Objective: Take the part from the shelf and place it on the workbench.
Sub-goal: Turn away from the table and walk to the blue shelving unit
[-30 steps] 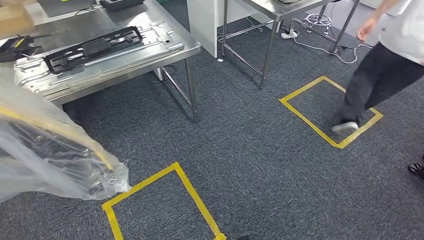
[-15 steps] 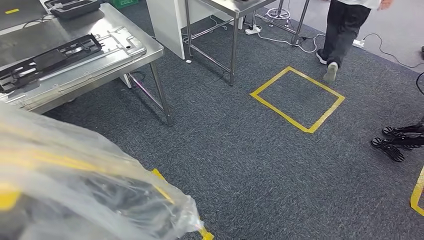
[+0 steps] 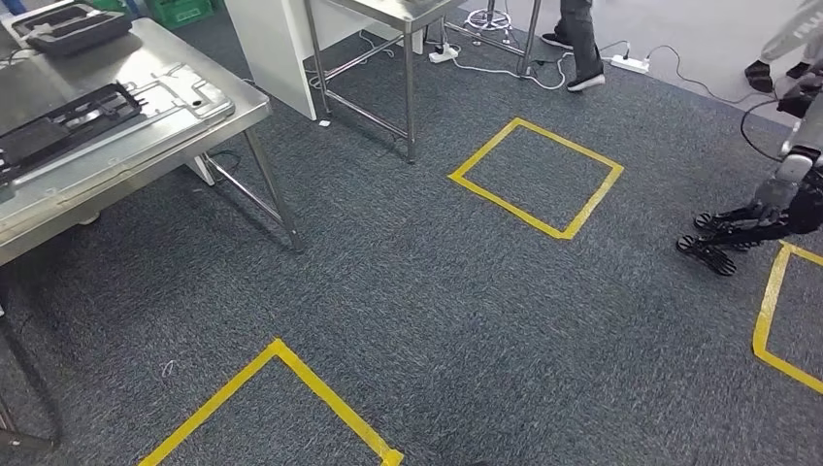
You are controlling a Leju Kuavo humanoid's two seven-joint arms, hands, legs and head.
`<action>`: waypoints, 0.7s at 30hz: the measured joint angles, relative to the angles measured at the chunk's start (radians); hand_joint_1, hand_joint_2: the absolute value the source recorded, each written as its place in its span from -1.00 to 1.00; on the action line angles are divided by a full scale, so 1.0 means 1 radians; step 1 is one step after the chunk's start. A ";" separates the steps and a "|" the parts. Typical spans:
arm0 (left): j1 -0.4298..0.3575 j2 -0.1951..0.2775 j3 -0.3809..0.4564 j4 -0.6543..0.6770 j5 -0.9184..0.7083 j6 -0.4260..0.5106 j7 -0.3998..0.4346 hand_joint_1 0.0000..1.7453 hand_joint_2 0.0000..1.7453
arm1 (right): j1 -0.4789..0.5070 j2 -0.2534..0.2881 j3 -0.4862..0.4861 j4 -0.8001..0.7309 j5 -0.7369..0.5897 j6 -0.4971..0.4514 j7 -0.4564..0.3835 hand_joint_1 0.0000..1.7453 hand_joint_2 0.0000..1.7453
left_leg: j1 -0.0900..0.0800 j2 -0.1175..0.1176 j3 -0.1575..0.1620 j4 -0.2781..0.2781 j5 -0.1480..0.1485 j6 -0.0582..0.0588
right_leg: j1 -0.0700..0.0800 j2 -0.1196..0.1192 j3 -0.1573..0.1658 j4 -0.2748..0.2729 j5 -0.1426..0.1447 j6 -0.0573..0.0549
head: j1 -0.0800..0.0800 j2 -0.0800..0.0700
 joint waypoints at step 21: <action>-0.003 -0.002 0.000 0.008 0.020 -0.006 0.027 -1.00 -1.00 | 0.003 -0.004 0.047 -0.001 -0.010 0.013 0.078 -1.00 -1.00 | 0.005 -0.082 -0.014 -0.003 0.021 0.028 | 0.011 0.091 -0.076 0.124 -0.057 -0.010 | -0.003 0.000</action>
